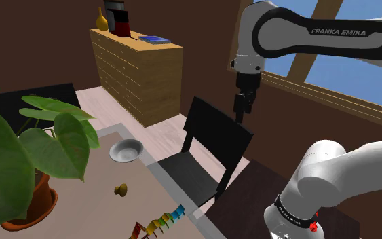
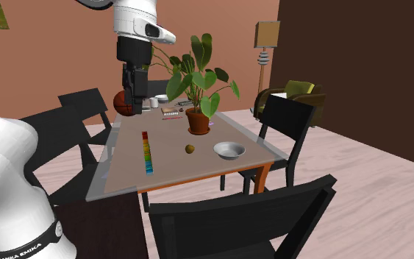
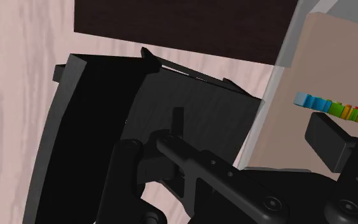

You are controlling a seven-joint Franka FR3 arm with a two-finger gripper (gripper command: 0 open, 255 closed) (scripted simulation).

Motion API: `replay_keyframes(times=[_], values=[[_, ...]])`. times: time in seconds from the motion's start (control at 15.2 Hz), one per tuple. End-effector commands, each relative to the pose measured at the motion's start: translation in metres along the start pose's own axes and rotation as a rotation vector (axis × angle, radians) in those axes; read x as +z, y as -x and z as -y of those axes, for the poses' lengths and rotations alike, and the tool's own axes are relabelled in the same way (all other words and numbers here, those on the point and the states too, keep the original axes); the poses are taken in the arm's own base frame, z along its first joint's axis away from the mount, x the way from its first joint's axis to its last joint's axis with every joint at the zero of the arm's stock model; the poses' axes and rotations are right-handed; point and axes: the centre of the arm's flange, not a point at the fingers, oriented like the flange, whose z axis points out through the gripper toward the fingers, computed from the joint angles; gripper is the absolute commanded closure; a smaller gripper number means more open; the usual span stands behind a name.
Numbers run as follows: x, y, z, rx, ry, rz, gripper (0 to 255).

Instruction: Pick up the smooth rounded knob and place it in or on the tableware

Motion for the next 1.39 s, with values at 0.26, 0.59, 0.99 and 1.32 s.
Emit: replay_keyframes(times=[0.26, 0.59, 0.99, 1.32], values=[[0.027, -0.027, 0.036, 0.022, 0.007, -0.017, 0], [0.059, -0.063, 0.079, 0.049, 0.015, -0.038, 0], [0.098, -0.108, 0.130, 0.082, 0.025, -0.063, 0], [0.130, -0.148, 0.170, 0.110, 0.033, -0.084, 0]])
